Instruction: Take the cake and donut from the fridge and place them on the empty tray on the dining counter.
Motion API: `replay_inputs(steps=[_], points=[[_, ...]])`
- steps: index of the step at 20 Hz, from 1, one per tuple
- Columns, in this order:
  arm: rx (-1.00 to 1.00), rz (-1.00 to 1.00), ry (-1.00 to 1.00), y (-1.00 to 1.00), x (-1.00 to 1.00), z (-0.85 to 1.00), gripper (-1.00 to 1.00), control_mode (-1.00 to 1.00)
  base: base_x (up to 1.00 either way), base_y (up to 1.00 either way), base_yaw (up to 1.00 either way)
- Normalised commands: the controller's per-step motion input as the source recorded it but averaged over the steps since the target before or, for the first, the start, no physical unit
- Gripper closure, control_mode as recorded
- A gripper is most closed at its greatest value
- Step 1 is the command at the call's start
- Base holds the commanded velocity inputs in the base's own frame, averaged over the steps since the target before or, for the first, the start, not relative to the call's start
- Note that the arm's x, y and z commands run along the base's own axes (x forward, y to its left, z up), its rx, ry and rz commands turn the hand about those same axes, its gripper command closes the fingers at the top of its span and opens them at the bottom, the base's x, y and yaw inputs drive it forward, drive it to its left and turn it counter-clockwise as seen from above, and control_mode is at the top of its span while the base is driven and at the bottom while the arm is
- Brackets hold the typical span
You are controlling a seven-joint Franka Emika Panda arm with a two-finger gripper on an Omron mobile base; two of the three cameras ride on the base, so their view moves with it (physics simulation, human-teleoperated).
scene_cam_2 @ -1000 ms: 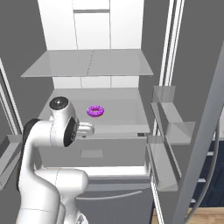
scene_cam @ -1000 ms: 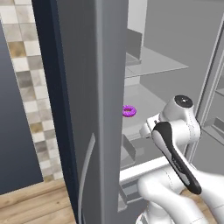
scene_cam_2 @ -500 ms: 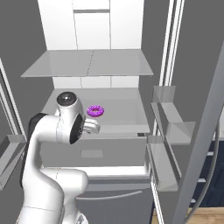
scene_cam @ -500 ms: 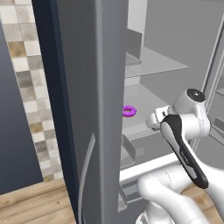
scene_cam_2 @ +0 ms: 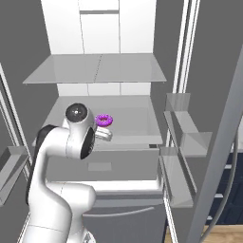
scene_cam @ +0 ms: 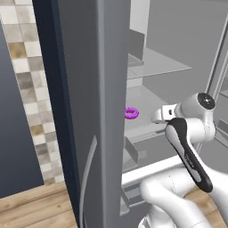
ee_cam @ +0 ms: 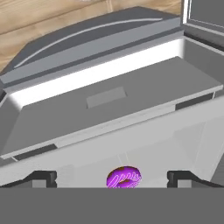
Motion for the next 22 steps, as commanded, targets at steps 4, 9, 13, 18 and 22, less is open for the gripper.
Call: replay_inputs(steps=[4,9,13,18,22], points=[[0.05,-0.10,0.01,-0.19,0.24,0.33,-1.00,-1.00,0.00,0.00,0.00],[0.04,-0.05,0.01,-0.02,0.40,0.06,-1.00,-1.00,0.00,0.00,0.00],[0.10,0.00,0.01,0.00,0.39,-0.04,-1.00,-1.00,0.00,0.00,0.00],[0.09,0.00,0.02,0.00,0.37,-0.19,-1.00,-1.00,0.00,0.00,0.00],[0.01,0.00,0.01,0.09,0.39,-0.16,-1.00,-1.00,0.00,0.00,0.00]])
